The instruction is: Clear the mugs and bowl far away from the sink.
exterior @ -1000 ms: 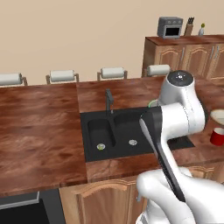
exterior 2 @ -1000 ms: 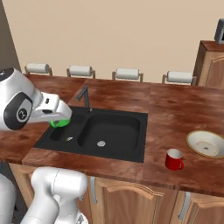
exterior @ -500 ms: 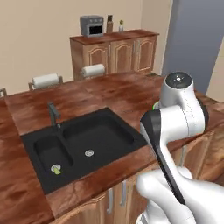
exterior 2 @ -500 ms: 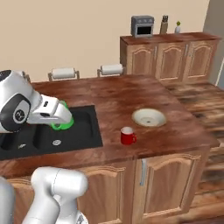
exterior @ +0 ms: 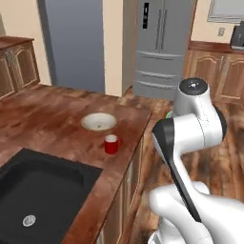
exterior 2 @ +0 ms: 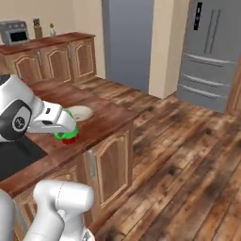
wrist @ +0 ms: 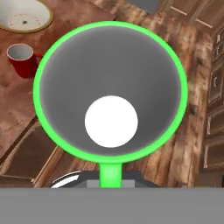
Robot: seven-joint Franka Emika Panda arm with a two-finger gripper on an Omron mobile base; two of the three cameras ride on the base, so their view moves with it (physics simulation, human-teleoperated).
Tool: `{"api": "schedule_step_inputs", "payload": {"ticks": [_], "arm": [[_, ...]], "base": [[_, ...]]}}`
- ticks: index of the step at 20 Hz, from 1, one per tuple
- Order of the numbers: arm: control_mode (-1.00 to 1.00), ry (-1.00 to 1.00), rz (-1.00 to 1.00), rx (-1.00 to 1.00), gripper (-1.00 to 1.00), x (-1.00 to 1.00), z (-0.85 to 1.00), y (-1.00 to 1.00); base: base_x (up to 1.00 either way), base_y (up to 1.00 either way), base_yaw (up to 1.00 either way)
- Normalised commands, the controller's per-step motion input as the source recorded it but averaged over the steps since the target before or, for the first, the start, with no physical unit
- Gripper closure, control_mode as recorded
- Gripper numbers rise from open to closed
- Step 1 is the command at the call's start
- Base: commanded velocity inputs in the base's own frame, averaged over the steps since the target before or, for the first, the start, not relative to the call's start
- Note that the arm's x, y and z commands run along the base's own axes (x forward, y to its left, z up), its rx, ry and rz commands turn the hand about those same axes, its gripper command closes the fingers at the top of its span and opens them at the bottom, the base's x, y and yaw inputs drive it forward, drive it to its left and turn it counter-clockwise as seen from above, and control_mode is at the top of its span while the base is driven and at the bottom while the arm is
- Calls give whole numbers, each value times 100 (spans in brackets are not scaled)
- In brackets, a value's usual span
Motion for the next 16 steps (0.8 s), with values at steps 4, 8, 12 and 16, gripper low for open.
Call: {"api": "schedule_step_inputs", "payload": {"ticks": [4, 8, 12, 16], "arm": [[100, 0, 0, 0, 100, 0, 0, 0], [100, 0, 0, 0, 100, 0, 0, 0], [100, 0, 0, 0, 100, 0, 0, 0], [100, 0, 0, 0, 100, 0, 0, 0]], "base": [[0, 0, -100], [0, 0, -100], [0, 0, -100], [0, 0, -100]]}}
